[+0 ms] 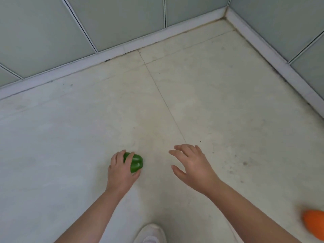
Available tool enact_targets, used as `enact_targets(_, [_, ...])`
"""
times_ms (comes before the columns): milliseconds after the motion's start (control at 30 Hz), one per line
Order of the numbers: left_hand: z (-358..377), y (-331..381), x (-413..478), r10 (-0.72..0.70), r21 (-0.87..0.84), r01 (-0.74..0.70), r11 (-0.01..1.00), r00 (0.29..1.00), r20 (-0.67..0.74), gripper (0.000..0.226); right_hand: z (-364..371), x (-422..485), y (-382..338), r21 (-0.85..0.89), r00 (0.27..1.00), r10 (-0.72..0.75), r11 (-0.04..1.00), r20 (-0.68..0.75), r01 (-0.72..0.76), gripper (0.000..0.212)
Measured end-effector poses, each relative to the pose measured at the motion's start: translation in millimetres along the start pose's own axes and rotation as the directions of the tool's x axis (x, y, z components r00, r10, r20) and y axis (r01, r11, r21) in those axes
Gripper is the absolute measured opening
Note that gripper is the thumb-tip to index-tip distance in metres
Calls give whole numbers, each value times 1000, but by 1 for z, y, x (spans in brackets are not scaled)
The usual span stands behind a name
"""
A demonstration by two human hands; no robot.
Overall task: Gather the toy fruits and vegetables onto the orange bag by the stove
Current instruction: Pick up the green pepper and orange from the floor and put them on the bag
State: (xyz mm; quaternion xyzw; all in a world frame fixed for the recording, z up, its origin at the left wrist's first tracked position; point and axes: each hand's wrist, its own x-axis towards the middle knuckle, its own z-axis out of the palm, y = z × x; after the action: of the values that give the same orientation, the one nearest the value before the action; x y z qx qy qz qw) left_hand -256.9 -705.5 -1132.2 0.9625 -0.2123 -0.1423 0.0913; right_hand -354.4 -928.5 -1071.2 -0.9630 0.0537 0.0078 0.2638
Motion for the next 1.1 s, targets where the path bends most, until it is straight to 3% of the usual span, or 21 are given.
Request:
enact_targets(133, [6, -2, -2, -161, -96, 162, 982, 987, 20, 73, 2, -13, 10, -9, 1000, 7, 1000, 27, -7, 40])
enact_targets(267, [9, 6, -11, -193, -142, 190, 972, 981, -13, 76, -4, -23, 21, 38, 999, 40, 998, 9, -40, 43])
enact_targets(500, [11, 88, -7, 75, -220, -84, 972, 996, -49, 73, -15, -63, 67, 22, 985, 165, 986, -44, -164, 44])
enact_targets(800, [18, 198, -11, 400, -286, -389, 876, 916, -22, 74, -23, -139, 132, -54, 916, 379, 920, -135, -388, 45])
enact_targets(967, [33, 235, -17, 505, -304, -470, 829, 862, 44, 74, -33, -191, 173, -106, 817, 529, 821, -230, -561, 43])
enact_targets(1100, [43, 257, -23, 557, -315, -506, 803, 825, 93, 75, -40, -230, 199, -91, 668, 688, 675, -284, -733, 51])
